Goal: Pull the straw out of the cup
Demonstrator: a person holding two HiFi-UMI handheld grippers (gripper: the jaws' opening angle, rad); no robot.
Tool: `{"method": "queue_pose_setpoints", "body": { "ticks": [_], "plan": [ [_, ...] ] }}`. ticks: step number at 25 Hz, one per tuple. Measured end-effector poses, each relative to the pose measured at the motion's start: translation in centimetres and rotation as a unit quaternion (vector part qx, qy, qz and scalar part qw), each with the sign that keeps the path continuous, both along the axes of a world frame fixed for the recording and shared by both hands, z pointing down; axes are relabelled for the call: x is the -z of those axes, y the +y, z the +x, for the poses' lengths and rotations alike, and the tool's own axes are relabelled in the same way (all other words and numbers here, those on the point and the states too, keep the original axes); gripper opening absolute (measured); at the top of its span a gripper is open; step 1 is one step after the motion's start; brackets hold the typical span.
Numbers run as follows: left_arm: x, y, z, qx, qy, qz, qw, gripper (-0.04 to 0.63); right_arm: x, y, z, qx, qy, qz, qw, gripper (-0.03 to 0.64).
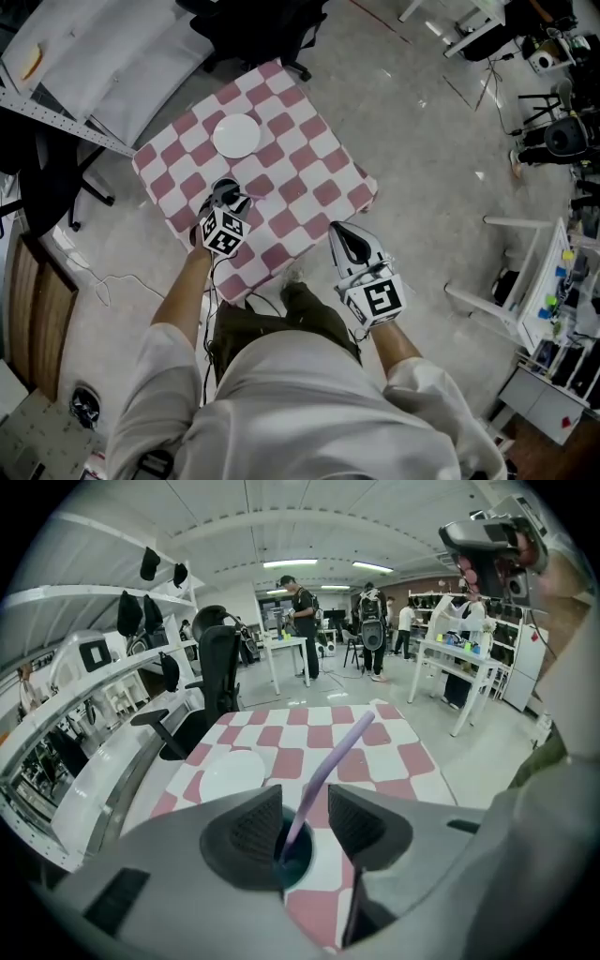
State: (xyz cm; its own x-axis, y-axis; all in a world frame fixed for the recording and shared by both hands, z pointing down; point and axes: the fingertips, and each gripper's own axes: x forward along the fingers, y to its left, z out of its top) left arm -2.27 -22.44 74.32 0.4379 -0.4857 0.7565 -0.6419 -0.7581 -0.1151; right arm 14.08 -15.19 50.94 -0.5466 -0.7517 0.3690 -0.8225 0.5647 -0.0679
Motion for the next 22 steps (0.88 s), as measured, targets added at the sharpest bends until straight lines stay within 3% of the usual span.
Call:
{"method": "queue_pose_setpoints", "body": {
  "ticks": [10,22],
  "plan": [
    [0.09,-0.48,0.02,-0.002,-0.006,0.008,1.0000,0.041,-0.01,-0.70,0.12,-0.001,0.000,-0.001,1.000,0.005],
    [0.80,-0.39,-0.47,0.005,0.008,0.010,0.9999,0.035,0.48,-0.79,-0.51,0.006,-0.002,0.006,1.000,0.004]
  ]
}}
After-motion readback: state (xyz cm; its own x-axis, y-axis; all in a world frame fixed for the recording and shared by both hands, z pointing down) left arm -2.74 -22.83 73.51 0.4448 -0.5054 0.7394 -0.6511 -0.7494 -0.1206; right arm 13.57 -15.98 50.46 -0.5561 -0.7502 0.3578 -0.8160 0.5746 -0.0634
